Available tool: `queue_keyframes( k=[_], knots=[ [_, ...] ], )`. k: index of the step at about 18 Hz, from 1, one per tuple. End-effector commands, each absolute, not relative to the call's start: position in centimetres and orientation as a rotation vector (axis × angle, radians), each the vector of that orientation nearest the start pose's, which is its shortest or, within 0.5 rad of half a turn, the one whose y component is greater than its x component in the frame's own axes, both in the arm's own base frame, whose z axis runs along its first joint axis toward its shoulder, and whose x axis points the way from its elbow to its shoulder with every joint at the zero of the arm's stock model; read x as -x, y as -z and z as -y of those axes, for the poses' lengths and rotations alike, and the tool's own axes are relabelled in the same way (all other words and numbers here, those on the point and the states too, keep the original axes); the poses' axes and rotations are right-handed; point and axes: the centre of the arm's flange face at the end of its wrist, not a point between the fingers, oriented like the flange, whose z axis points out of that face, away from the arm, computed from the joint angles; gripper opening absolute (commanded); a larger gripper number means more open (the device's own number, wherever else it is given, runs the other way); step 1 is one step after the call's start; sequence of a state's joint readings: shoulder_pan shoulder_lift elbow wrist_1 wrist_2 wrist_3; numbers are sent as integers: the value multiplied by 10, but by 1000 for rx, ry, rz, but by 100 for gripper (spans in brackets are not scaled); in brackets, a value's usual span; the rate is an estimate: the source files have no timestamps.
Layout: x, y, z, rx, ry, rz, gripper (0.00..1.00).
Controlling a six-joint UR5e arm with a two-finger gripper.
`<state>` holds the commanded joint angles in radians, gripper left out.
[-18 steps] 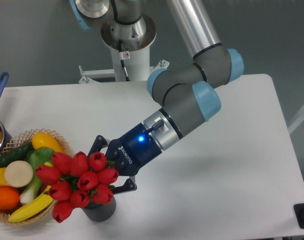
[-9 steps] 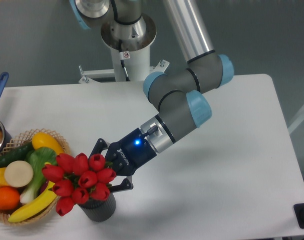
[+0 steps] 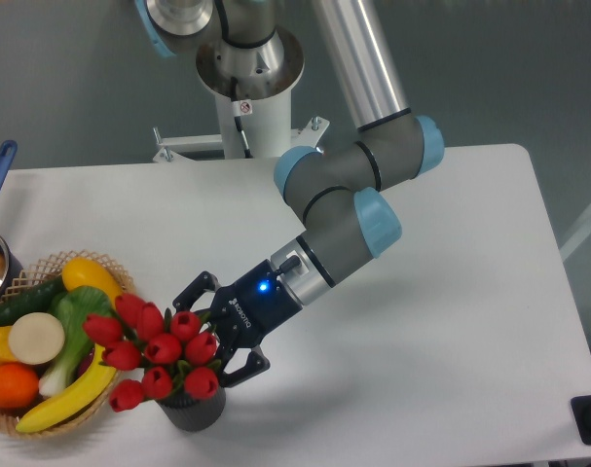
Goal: Insert the flowers into the vase
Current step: 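Open the gripper and withdraw it upward from the tulips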
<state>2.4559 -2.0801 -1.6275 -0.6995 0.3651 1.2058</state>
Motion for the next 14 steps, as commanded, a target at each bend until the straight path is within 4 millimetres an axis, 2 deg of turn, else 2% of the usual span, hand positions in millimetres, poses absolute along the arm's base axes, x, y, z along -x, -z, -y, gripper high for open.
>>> queue_keyframes(
  k=[1,3,6,10,14],
  knots=[
    [354,-322,-581,1877,405,-509,93],
    [354,-310,-573,1945,389,-492,94],
    [348,-312,-550,2030,336,-476,100],
    [346,-326,-521,2057,299,-438,100],
    [347,-354,-499,2125,234,-372,100]
  ],
)
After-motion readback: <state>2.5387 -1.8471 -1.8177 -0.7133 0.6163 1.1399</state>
